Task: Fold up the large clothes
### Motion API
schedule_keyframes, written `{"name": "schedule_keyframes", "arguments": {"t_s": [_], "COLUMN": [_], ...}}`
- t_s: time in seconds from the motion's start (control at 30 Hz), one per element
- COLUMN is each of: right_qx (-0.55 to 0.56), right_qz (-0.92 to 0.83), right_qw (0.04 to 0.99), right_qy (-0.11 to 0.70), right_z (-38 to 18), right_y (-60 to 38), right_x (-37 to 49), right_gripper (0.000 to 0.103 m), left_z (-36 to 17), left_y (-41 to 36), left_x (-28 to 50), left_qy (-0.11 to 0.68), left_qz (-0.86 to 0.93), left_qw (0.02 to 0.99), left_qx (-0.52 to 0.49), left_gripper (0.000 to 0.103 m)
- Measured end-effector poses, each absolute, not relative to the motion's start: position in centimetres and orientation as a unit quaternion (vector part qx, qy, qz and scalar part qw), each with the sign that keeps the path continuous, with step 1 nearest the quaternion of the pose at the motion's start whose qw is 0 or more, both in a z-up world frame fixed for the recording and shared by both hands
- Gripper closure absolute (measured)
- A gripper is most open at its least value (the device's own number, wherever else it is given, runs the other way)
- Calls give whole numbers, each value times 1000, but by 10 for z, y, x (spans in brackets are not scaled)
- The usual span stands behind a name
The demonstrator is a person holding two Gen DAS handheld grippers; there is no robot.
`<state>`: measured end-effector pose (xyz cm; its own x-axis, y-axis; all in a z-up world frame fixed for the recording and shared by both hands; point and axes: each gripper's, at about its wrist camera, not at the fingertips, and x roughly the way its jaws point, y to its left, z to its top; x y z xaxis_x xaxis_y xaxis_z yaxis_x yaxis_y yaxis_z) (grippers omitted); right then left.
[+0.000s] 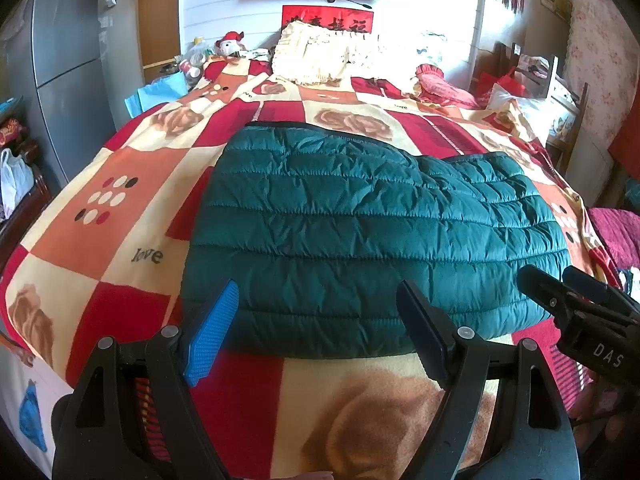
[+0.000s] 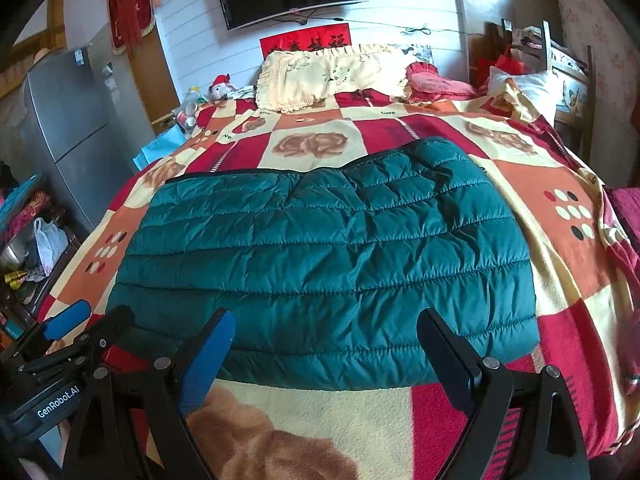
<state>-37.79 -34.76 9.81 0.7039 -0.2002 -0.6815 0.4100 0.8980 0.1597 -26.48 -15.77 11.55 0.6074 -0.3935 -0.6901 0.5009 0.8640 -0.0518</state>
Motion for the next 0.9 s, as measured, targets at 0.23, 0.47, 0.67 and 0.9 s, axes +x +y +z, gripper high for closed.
{"name": "schedule_keyframes", "arguments": {"t_s": [0.23,0.47,0.67,0.9], "right_qx": [153,154,155,156], "right_qz": [-167,-167,-167,-166], "right_qw": [910,910,910,910], "right_qy": [347,347,347,347], "right_z": [98,98,98,98], "right_y": [-345,-344,-344,-344], "right_x": [-378,-378,-378,-378], "right_gripper": [12,12,12,12], "left_z": [115,115,114,114], "left_y": [-159,-159,-159,-160], "left_x": [-267,-266,-267,-267], "left_qy": [365,365,366,366], "left_qz": [-250,-250,-252,-251], "left_qw": [894,894,893,893], "left_qx": [74,75,75,76], "left_gripper": [21,21,21,21]}}
